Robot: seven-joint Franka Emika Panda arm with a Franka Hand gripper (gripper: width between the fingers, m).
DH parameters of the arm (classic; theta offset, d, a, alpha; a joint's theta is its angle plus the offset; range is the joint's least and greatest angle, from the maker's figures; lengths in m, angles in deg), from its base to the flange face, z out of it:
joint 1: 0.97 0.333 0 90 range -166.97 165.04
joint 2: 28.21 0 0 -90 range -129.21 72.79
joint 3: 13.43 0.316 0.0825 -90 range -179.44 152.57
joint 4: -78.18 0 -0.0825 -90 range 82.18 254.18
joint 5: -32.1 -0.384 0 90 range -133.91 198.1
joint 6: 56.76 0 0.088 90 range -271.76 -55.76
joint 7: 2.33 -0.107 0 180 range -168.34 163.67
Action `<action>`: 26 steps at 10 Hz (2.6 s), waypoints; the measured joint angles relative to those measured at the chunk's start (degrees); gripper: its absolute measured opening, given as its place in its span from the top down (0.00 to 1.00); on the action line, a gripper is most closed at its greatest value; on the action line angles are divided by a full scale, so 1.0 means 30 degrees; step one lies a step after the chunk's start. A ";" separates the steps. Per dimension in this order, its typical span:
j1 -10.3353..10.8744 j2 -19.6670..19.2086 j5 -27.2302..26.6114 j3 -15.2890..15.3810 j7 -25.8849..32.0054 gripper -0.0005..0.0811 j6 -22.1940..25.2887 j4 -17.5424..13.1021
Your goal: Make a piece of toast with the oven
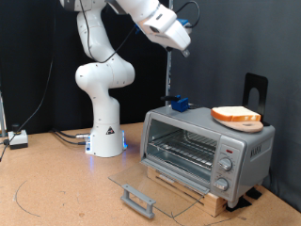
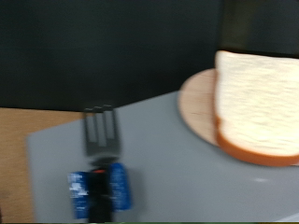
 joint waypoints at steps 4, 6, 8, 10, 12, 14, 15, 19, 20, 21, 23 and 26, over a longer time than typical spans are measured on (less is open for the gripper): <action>-0.0036 0.1641 0.0727 0.0333 -0.1133 0.01 0.1720 0.0531; 0.0143 0.1629 0.0726 0.0374 -0.0463 0.01 0.1925 0.0549; 0.0600 0.1728 0.1219 0.1374 0.0372 0.01 0.1922 0.0897; 0.0658 0.2049 0.2251 0.3326 0.0527 0.01 0.0245 0.1891; 0.0627 0.2074 0.2477 0.4837 -0.0150 0.01 -0.1159 0.3085; 0.0538 0.1776 0.2359 0.5164 -0.0784 0.01 -0.1595 0.3808; 0.0548 0.1797 0.2364 0.5164 -0.0640 0.01 -0.1594 0.3807; 0.0544 0.2025 0.2882 0.6090 -0.0184 0.01 -0.4582 0.5327; 0.0545 0.1987 0.2972 0.6154 0.0109 0.01 -0.4884 0.5727; 0.0546 0.1954 0.2980 0.6159 0.0556 0.01 -0.5127 0.6109; 0.0546 0.1901 0.2980 0.6182 0.1155 0.01 -0.6072 0.6899; 0.0566 0.1563 0.2960 0.6194 0.1827 0.01 -0.6771 0.7628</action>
